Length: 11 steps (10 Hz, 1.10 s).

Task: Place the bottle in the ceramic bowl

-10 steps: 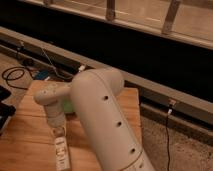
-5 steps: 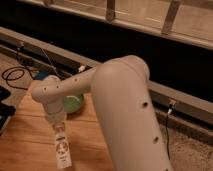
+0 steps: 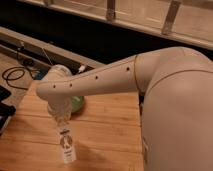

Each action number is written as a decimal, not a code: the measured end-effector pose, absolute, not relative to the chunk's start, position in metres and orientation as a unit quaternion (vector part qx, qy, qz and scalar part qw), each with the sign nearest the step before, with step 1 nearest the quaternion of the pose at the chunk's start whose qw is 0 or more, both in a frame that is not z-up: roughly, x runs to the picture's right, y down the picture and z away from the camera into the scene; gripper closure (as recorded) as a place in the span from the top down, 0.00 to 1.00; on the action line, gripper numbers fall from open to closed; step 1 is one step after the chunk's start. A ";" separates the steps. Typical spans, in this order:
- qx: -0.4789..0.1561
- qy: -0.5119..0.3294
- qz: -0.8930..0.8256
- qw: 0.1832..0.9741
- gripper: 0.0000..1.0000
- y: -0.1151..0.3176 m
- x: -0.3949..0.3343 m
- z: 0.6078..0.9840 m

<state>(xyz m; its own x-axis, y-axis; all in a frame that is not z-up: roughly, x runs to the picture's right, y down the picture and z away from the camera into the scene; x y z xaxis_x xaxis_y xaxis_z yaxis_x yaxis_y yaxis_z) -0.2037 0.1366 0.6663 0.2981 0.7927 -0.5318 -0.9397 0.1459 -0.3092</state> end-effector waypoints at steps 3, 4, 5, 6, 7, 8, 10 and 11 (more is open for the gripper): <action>-0.302 0.122 0.579 0.748 0.00 0.137 -0.204 0.666; -0.302 0.122 0.578 0.749 0.00 0.138 -0.205 0.667; -0.296 0.114 0.576 0.753 0.00 0.132 -0.208 0.667; -0.291 0.102 0.575 0.758 0.00 0.118 -0.212 0.670; -0.287 0.094 0.574 0.761 0.00 0.102 -0.215 0.673; -0.283 0.081 0.569 0.767 0.00 0.083 -0.228 0.676; -0.266 0.054 0.553 0.788 0.00 0.032 -0.263 0.674; -0.253 0.040 0.540 0.802 0.00 0.000 -0.286 0.671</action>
<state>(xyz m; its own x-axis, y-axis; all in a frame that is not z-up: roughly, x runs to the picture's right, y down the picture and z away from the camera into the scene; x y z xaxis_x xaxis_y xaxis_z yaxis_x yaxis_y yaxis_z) -0.2858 0.0004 0.6713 0.4142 0.8454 -0.3371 -0.8856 0.2889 -0.3637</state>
